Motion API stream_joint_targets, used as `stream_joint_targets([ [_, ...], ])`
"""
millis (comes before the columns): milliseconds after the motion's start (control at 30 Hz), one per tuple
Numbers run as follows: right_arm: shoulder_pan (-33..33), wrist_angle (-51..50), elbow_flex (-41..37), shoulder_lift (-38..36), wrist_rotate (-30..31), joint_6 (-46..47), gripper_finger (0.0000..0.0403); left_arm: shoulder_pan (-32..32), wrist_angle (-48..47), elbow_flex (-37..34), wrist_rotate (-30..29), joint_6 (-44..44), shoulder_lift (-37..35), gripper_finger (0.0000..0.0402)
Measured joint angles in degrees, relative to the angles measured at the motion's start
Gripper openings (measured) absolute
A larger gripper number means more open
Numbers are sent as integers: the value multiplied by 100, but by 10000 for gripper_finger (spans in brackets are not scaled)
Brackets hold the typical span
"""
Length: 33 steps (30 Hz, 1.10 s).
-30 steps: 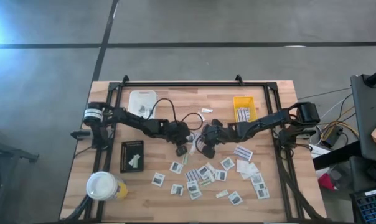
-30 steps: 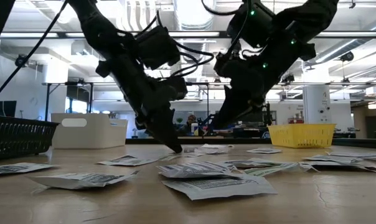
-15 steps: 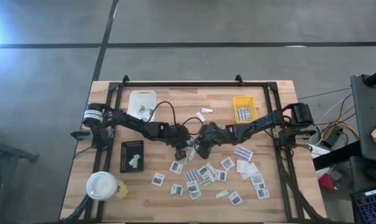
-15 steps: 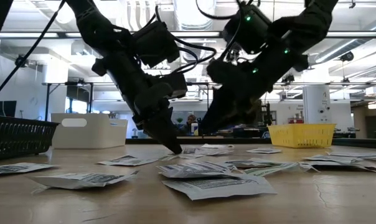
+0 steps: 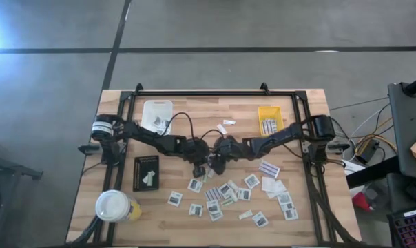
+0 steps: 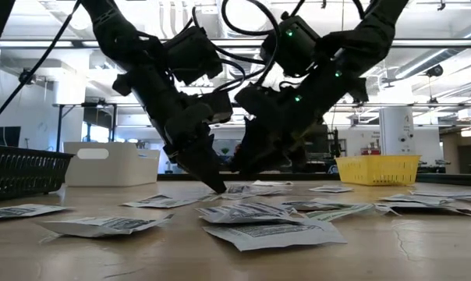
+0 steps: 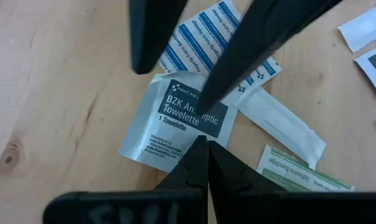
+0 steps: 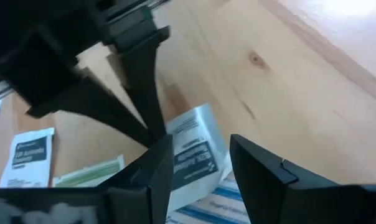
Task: Pick & Place First Aid Supplies
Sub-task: Put the gray towelette pack into the white bin
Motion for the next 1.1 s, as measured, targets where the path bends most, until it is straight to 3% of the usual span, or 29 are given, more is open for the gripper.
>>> stream_joint_targets([
  [433,-209,4,91,428,-542,310,149,0,45,-25,-10,-43,0,5],
  [867,-240,-208,49,201,-1544,291,125,4,0,-211,61,-1111,0,5],
  [1100,-245,-174,49,201,-1604,292,115,7,-7,-220,2,-1143,0,5],
])
